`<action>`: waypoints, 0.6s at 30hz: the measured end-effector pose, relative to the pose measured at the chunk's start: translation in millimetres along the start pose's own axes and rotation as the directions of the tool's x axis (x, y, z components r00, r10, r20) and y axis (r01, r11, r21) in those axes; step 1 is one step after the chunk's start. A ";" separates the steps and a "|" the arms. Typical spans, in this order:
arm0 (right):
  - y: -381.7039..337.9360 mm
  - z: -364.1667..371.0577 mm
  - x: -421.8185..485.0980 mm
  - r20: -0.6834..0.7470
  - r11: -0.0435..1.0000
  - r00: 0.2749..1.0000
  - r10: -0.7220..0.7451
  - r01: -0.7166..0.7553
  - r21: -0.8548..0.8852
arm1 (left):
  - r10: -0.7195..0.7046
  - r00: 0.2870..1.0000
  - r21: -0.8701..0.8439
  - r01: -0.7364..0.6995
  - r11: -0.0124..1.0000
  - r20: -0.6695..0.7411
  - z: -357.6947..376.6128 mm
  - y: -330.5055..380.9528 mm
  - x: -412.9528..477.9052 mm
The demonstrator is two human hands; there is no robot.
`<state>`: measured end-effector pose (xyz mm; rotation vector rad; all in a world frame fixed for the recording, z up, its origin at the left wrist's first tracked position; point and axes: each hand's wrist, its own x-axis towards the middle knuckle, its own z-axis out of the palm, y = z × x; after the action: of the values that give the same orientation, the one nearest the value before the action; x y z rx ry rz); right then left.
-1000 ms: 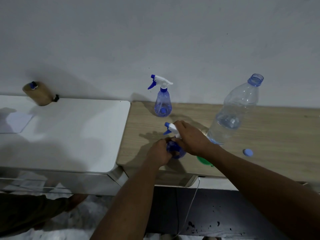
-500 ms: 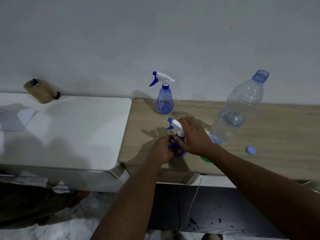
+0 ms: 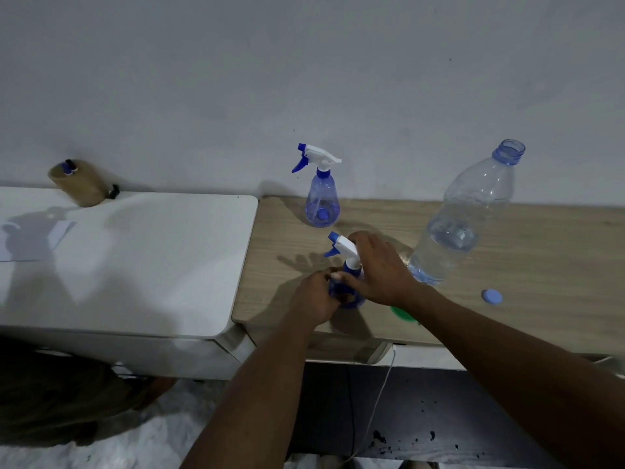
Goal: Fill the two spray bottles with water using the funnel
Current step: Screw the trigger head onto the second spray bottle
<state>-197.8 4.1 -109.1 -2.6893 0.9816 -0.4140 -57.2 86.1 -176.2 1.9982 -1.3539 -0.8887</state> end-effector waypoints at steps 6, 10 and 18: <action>-1.8 0.6 0.2 0.005 0.999 0.999 0.034 -0.034 0.027 | 0.007 1.000 -0.018 -0.006 1.000 0.028 0.4 -1.6 2.6; 3.2 -0.4 -3.0 0.004 0.999 0.999 -0.039 0.039 0.035 | 0.004 1.000 -0.005 -0.004 1.000 0.019 -1.5 -1.0 2.3; 2.7 1.8 -3.6 0.009 0.999 1.000 -0.007 0.006 0.044 | 0.012 1.000 -0.012 -0.012 1.000 0.023 -1.6 -0.7 2.7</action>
<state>-201.4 4.7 -112.3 -2.6532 0.9505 -0.4192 -54.8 83.9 -176.3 1.9746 -1.3685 -0.9146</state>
